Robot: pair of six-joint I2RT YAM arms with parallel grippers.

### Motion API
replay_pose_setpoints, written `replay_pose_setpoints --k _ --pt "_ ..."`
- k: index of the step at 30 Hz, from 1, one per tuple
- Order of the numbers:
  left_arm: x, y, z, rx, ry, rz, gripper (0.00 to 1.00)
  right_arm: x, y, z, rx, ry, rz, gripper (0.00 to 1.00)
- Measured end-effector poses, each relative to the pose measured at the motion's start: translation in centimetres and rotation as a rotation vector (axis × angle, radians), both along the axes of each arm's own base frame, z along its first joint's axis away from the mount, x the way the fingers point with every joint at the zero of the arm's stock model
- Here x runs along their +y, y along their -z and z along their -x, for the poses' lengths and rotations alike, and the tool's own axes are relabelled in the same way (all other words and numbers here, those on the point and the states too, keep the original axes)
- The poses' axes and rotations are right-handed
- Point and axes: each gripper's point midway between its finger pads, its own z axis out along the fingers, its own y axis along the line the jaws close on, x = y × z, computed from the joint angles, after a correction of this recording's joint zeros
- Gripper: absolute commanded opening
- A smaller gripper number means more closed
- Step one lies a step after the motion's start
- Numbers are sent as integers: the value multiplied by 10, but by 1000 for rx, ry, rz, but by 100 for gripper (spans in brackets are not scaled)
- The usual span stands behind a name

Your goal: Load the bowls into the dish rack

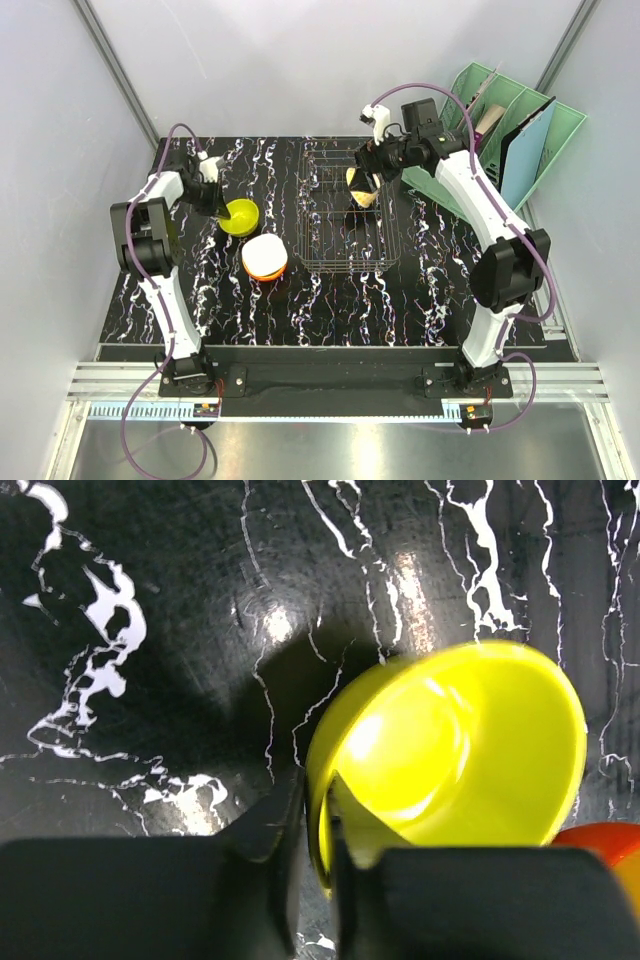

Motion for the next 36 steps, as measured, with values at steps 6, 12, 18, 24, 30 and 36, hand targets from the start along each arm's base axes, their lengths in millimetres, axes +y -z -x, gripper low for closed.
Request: replay_pose_setpoints --k 6,12,18,24,30,36 --pt "-4 1 2 5 16 -3 0 4 9 -1 42 5 -13 100" --pt "-10 -17 -4 -8 27 28 0 23 17 9 169 -39 -117 100" --pt "-31 -73 -28 -142 101 68 0 44 20 19 328 -88 -253 100" --pt "-104 -137 0 -251 308 137 0 58 7 34 453 -154 -388 100" --pt "-192 -187 46 -327 546 239 0 67 2 50 590 -240 -522 100" --pt "-229 -196 70 -326 647 274 0 68 9 63 718 -291 -600 100"
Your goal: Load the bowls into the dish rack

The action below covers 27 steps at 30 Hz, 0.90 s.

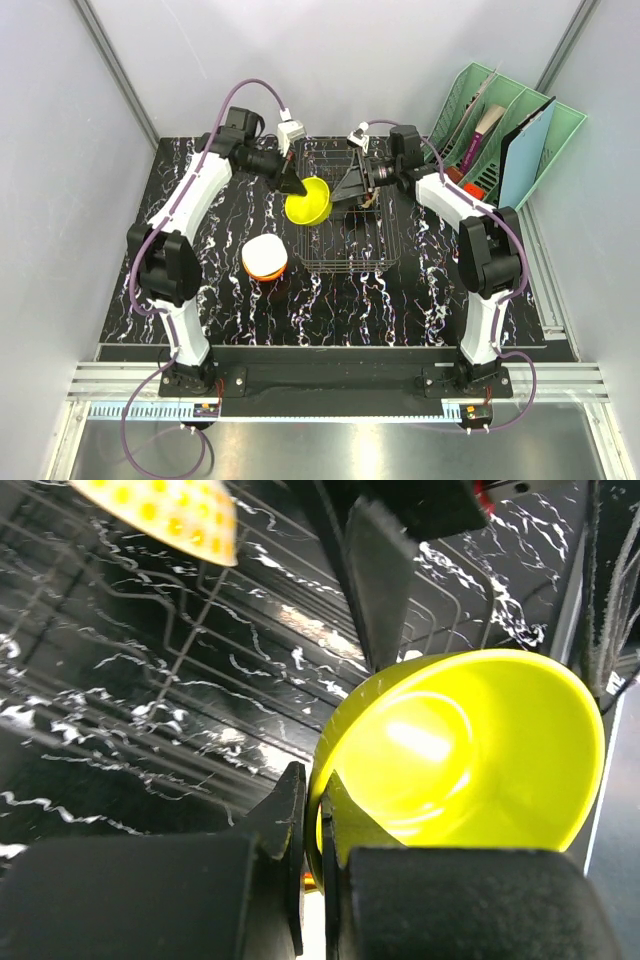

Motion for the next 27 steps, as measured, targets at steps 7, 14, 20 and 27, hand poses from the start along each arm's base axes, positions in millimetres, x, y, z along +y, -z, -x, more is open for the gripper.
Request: replay_pose_setpoints --k 7,14,20,27 --pt "-6 6 1 -14 -2 -45 0 -1 -9 7 39 -43 -54 100" --pt "-9 10 1 -69 -18 -116 0 -3 -14 6 26 -48 -70 100" --pt "-6 9 -2 -126 -68 -147 0 -4 -10 8 32 -50 -71 99" --pt "-5 0 -4 -209 -119 -149 0 -4 -10 8 28 -53 -72 100"
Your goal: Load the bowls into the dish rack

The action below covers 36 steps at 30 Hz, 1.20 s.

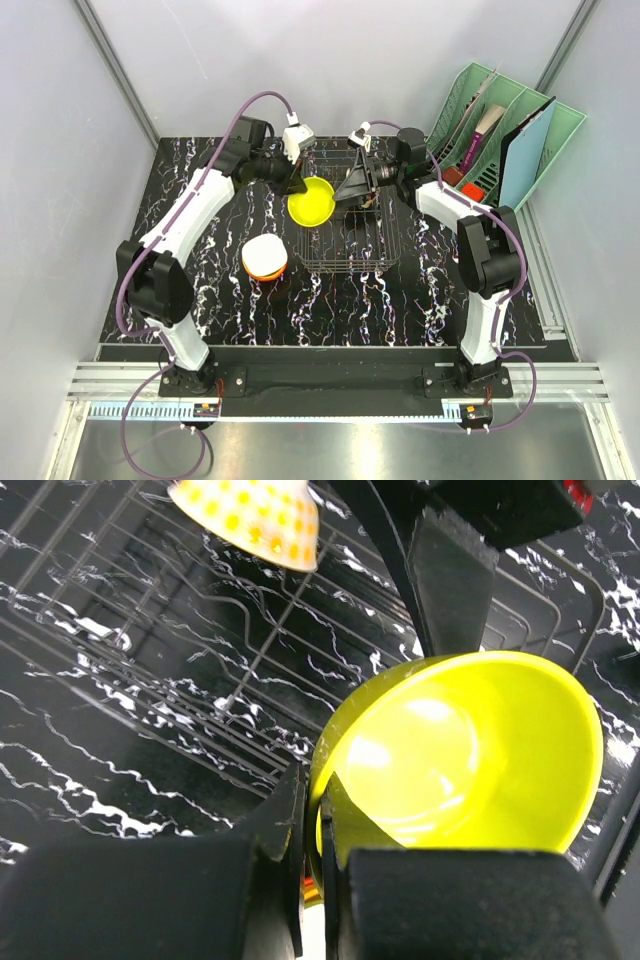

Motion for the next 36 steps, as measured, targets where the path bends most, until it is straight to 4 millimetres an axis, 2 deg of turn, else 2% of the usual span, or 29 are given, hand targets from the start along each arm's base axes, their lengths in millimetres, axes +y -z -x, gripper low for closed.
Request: replay_pose_setpoints --k 6,12,19,25,36 --pt "-1 -10 0 -57 -15 16 0 0 0 1 4 -6 0 100" --pt "-10 -17 5 -77 -1 36 0 0 10 -4 33 -4 6 99" --pt "-15 -10 10 -64 9 35 0 -1 9 -8 42 -11 1 97" --pt "-15 -7 11 -57 11 32 0 -9 5 -13 30 1 -6 89" --pt "-16 -8 10 -63 8 32 0 -13 3 -17 15 12 -11 94"
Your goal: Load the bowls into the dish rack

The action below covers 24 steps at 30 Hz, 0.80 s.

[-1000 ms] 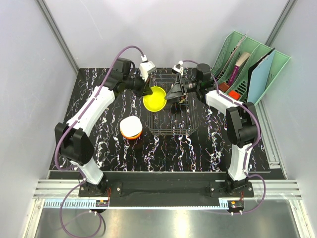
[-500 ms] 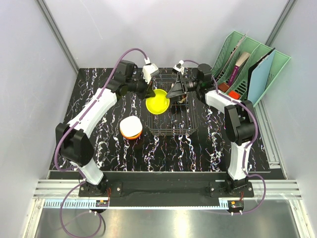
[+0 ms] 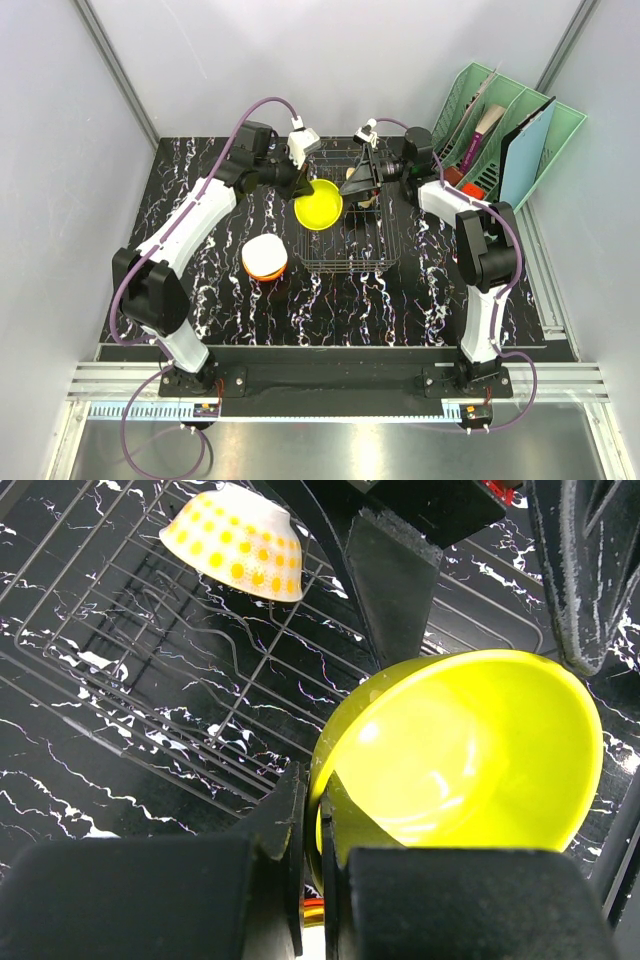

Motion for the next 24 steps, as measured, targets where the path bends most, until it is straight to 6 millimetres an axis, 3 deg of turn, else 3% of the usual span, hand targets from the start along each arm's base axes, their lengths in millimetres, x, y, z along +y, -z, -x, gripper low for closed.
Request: replay_pose_setpoints --k 15,24 --pt "-4 0 3 7 4 4 0 1 0 1 -10 -3 -2 97" --pt "-7 -4 2 0 7 8 0 4 1 3 -10 -10 -2 90"
